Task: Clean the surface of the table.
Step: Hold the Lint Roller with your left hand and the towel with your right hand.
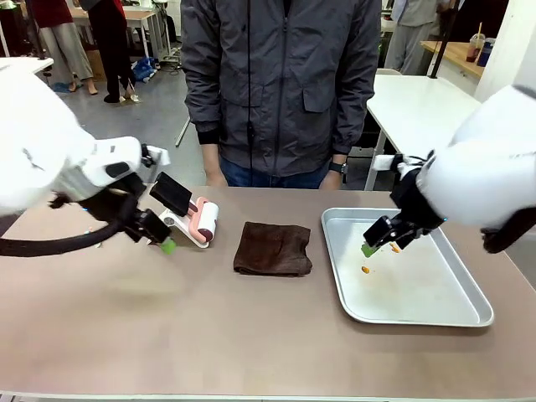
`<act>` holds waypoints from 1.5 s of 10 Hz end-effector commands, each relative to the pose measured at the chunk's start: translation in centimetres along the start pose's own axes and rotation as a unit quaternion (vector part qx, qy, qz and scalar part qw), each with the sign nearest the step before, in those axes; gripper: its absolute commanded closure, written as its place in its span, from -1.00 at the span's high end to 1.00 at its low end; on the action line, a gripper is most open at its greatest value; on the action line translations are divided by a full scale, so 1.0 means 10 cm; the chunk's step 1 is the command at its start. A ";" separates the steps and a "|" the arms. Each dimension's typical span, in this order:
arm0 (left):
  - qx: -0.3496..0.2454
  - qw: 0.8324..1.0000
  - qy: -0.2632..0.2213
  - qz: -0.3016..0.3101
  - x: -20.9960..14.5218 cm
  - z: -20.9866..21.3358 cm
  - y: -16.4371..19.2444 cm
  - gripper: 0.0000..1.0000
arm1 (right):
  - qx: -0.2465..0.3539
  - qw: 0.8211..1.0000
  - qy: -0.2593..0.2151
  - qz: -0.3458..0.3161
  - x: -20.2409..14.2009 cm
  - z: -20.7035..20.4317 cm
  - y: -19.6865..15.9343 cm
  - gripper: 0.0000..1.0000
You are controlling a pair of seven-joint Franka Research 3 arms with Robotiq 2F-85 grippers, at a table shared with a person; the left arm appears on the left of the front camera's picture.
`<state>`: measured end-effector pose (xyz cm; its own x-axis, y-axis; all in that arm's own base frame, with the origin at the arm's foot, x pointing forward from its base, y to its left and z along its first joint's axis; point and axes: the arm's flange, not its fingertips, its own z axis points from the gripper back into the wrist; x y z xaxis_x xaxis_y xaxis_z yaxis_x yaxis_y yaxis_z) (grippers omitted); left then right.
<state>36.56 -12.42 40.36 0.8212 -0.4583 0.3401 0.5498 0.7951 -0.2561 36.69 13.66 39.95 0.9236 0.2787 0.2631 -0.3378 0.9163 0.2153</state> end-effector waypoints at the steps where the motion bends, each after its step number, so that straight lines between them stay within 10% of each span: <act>1: -0.058 0.989 0.008 0.133 -0.11 0.32 0.18 1.00 | 0.109 0.989 0.007 -0.104 -0.01 0.37 -0.11 1.00; 7: -0.392 0.878 -0.150 0.228 -0.77 0.90 1.28 1.00 | 0.374 0.907 -0.053 -0.184 -0.49 0.90 -1.25 1.00; 12: -0.437 0.824 -0.225 0.283 -1.34 0.83 1.76 1.00 | 0.464 0.821 -0.145 -0.301 -1.09 0.94 -2.37 1.00; 15: -0.412 0.811 -0.259 0.324 -1.52 0.78 1.80 1.00 | 0.461 0.811 -0.163 -0.321 -1.28 0.89 -2.53 1.00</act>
<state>33.30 13.10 37.87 0.9382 0.3105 0.1531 0.1056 0.1646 -0.9807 31.28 -16.17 39.62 0.9136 -0.4062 -0.0177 0.1094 0.2035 0.9729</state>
